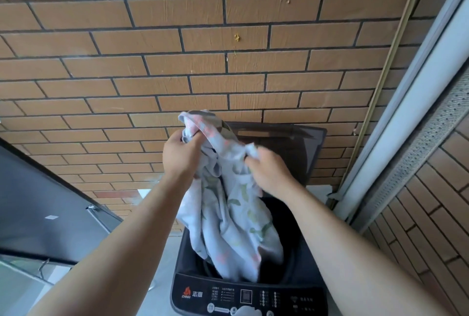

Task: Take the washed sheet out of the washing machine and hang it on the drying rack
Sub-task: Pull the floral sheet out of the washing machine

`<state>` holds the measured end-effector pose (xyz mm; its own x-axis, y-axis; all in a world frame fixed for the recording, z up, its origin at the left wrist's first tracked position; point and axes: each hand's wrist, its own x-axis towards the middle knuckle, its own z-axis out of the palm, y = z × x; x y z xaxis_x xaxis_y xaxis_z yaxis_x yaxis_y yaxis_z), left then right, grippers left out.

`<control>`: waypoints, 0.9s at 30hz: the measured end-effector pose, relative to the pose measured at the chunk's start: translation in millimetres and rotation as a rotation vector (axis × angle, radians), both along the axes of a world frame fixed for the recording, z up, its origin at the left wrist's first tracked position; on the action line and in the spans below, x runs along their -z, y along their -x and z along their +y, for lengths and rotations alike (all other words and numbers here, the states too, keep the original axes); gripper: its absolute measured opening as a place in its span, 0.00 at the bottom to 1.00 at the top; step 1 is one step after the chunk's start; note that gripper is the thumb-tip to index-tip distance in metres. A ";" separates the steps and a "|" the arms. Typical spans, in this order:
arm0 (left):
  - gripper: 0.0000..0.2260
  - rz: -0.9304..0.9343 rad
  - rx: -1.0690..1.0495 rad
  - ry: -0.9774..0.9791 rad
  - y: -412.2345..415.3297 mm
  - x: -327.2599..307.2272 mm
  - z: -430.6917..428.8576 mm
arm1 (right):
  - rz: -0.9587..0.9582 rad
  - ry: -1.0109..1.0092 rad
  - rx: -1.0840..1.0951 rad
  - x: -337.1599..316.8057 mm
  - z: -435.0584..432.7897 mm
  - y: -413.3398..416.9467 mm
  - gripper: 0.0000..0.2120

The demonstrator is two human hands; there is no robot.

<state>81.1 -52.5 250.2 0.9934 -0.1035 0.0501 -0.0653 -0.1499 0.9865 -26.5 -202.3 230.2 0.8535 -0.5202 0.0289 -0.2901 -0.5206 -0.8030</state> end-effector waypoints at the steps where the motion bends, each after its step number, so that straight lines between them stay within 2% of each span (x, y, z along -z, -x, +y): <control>1: 0.13 0.007 0.000 0.015 -1.8 -1.7 1.3 | -0.114 -0.127 0.089 -12.9 -1.3 -3.6 0.10; 4: 0.13 0.042 0.052 0.040 -0.9 -7.3 2.8 | -0.469 -0.567 0.314 -57.7 -2.5 -10.0 0.12; 6: 0.14 0.074 0.109 0.059 2.3 -10.3 1.8 | -0.540 -0.668 0.316 -80.2 -2.0 -13.0 0.12; 8: 0.16 0.109 0.186 0.159 6.0 -14.9 1.1 | -0.499 -0.634 0.208 -90.7 4.9 -16.6 0.10; 12: 0.32 0.185 0.408 0.366 9.8 -25.2 0.8 | -0.262 -0.344 -0.059 -78.2 24.0 -21.0 0.06; 14: 0.35 0.192 0.480 0.374 12.8 -29.0 2.1 | -0.294 -0.406 -0.132 -71.1 25.9 -22.0 0.12; 16: 0.31 0.173 0.527 0.338 12.8 -32.3 5.3 | -0.303 -0.670 -0.228 -67.7 19.8 -21.1 0.23; 17: 0.28 0.160 0.549 0.324 11.5 -32.2 7.4 | -0.289 -0.742 -0.283 -65.8 15.9 -20.6 0.28; 19: 0.23 0.164 0.572 0.324 9.4 -32.4 9.2 | -0.235 -0.736 -0.364 -61.5 10.0 -17.8 0.33; 21: 0.18 0.183 0.492 0.327 10.6 -37.0 7.0 | -0.203 -0.695 -0.449 -53.1 8.8 -16.5 0.38; 24: 0.12 0.158 0.348 0.331 8.5 -38.9 1.3 | -0.274 -0.711 -0.420 -44.6 11.9 -9.2 0.33; 26: 0.12 0.169 0.354 0.355 1.2 -39.4 3.3 | -0.323 -0.678 -0.290 -31.8 9.0 -6.7 0.29; 27: 0.14 0.192 0.372 0.365 -4.5 -39.5 6.0 | -0.317 -0.630 -0.231 -22.9 5.4 -4.1 0.30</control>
<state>85.6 -46.6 289.7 0.8879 -0.4592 -0.0294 0.1372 0.2032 0.9695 -22.4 -197.0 253.1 0.9435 -0.3281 0.0471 0.0659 0.0464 -0.9967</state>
